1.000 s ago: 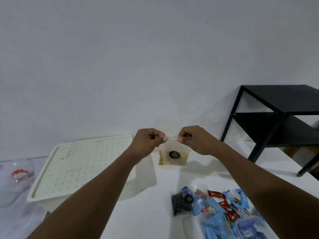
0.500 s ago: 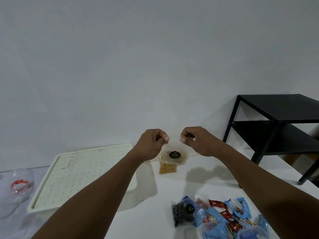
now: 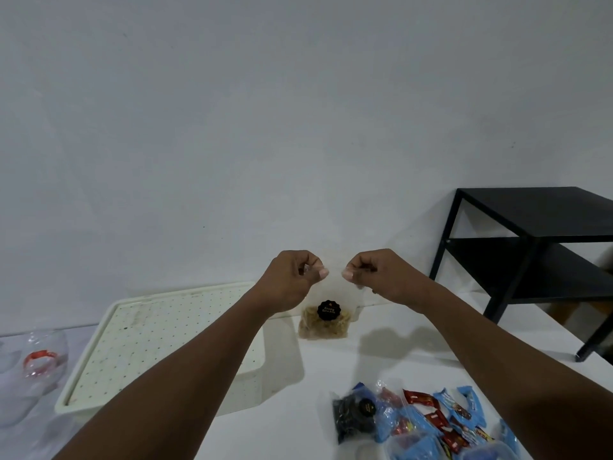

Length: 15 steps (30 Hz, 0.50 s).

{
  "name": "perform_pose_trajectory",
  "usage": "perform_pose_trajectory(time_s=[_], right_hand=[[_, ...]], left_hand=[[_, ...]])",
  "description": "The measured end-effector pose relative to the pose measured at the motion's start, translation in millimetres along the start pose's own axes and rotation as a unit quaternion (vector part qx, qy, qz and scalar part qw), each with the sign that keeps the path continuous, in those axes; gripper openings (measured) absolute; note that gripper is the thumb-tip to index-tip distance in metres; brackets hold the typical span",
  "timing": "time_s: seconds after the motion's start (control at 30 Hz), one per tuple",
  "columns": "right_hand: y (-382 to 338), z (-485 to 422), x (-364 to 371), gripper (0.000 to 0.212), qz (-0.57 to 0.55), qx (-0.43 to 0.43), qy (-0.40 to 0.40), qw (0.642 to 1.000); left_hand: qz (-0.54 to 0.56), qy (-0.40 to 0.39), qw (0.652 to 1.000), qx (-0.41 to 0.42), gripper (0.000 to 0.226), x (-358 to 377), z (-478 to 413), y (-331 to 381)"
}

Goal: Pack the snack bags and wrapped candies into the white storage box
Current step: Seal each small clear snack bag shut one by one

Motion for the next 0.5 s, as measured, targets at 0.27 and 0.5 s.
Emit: perform_pose_trajectory(time_s=[0.27, 0.5], right_hand=[[-10, 3, 1, 0.016, 0.010, -0.032, 0.026, 0.999], [13, 7, 0, 0.023, -0.082, 0.035, 0.031, 0.996]], left_hand=[[0.036, -0.027, 0.999, -0.017, 0.017, 6, 3, -3], [0.019, -0.008, 1.000, -0.007, 0.016, 5, -1, 1]])
Point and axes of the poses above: each hand's wrist, its own z-axis away from the middle knuckle, its own x-axis out of the palm, y = z × x, the point moved 10 cm from there along -z, towards the middle knuckle, and after that the axes turned 2 degrees about -x, right-handed, at the moved point
